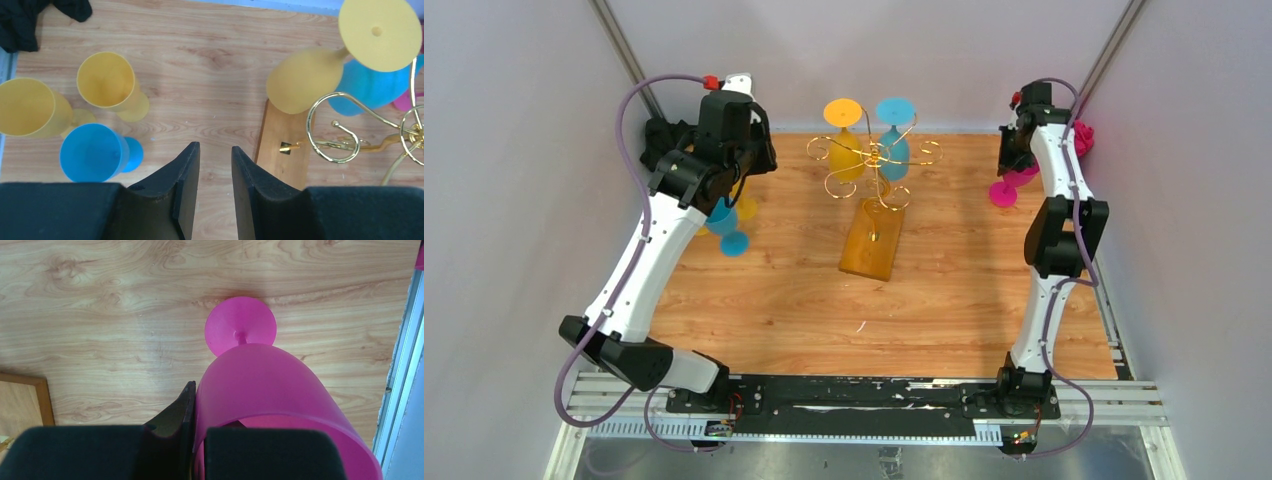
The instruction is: Take the wine glass off the wine glass rack
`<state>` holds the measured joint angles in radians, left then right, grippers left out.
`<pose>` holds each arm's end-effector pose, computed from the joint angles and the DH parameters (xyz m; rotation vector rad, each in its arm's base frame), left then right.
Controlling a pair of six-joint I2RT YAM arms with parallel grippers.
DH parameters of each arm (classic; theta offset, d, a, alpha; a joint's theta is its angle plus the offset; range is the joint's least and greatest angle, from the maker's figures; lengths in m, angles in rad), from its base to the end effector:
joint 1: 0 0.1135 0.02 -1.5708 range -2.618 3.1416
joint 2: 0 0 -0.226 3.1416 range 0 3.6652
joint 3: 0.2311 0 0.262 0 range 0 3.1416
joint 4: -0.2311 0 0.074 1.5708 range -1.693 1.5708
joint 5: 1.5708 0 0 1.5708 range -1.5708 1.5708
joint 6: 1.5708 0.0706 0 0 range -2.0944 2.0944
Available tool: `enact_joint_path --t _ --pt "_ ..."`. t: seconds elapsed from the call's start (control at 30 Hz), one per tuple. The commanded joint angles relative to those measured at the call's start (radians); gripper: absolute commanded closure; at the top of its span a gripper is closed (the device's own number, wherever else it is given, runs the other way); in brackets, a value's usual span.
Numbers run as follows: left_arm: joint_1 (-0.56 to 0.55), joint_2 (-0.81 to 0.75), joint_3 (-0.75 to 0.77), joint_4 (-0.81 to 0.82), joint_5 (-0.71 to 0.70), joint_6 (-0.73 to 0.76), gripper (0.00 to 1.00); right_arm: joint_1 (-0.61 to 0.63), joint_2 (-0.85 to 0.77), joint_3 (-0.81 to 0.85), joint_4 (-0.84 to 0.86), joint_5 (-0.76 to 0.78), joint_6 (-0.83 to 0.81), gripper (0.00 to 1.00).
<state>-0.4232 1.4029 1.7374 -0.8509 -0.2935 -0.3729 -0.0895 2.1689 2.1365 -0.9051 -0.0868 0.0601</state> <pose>0.3061 -0.1155 0.4068 -0.1254 2.0644 -0.1842 0.4881 -0.0377 0.2356 0.1517 2.5012 0.0967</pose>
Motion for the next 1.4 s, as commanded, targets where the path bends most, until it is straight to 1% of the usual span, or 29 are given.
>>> enact_joint_path --t 0.0,0.4,0.43,0.53,0.6,0.67,0.7,0.73,0.9,1.13,1.27,1.37 --pt "-0.006 -0.018 -0.028 0.049 0.047 -0.011 0.65 -0.016 0.054 0.055 -0.059 -0.005 -0.020 1.00" --pt "-0.006 -0.015 -0.069 0.098 0.083 -0.028 0.65 -0.015 0.059 0.047 -0.092 0.002 -0.032 1.00" --pt "-0.006 -0.012 -0.071 0.098 0.085 -0.030 0.65 -0.015 0.063 0.051 -0.097 0.005 -0.029 0.98" --pt "-0.006 -0.005 -0.074 0.099 0.088 -0.031 0.64 -0.015 0.072 0.045 -0.099 0.000 -0.021 0.87" --pt "-0.006 -0.003 -0.077 0.099 0.087 -0.030 0.64 -0.014 0.067 0.043 -0.099 -0.009 -0.016 0.74" --pt "-0.006 -0.004 -0.079 0.099 0.084 -0.029 0.64 -0.012 0.051 0.041 -0.093 -0.012 -0.014 0.64" --pt "-0.006 -0.005 -0.081 0.100 0.083 -0.029 0.64 -0.010 0.040 0.039 -0.089 -0.011 -0.012 0.61" --pt "-0.006 -0.005 -0.083 0.102 0.083 -0.029 0.64 -0.009 0.028 0.041 -0.087 -0.011 -0.010 0.59" --pt "-0.006 -0.005 -0.096 0.117 0.090 -0.035 0.63 -0.007 -0.058 0.051 -0.086 -0.028 0.000 0.58" --pt "-0.005 0.009 -0.096 0.170 0.137 -0.059 0.58 -0.007 -0.244 0.029 -0.085 -0.034 0.018 0.57" --pt "-0.004 0.010 -0.098 0.254 0.175 -0.095 0.55 -0.006 -0.350 -0.019 -0.070 -0.035 0.033 0.55" --pt "0.009 -0.009 -0.130 0.354 0.178 -0.139 0.53 -0.006 -0.452 -0.116 -0.013 -0.045 0.046 0.55"
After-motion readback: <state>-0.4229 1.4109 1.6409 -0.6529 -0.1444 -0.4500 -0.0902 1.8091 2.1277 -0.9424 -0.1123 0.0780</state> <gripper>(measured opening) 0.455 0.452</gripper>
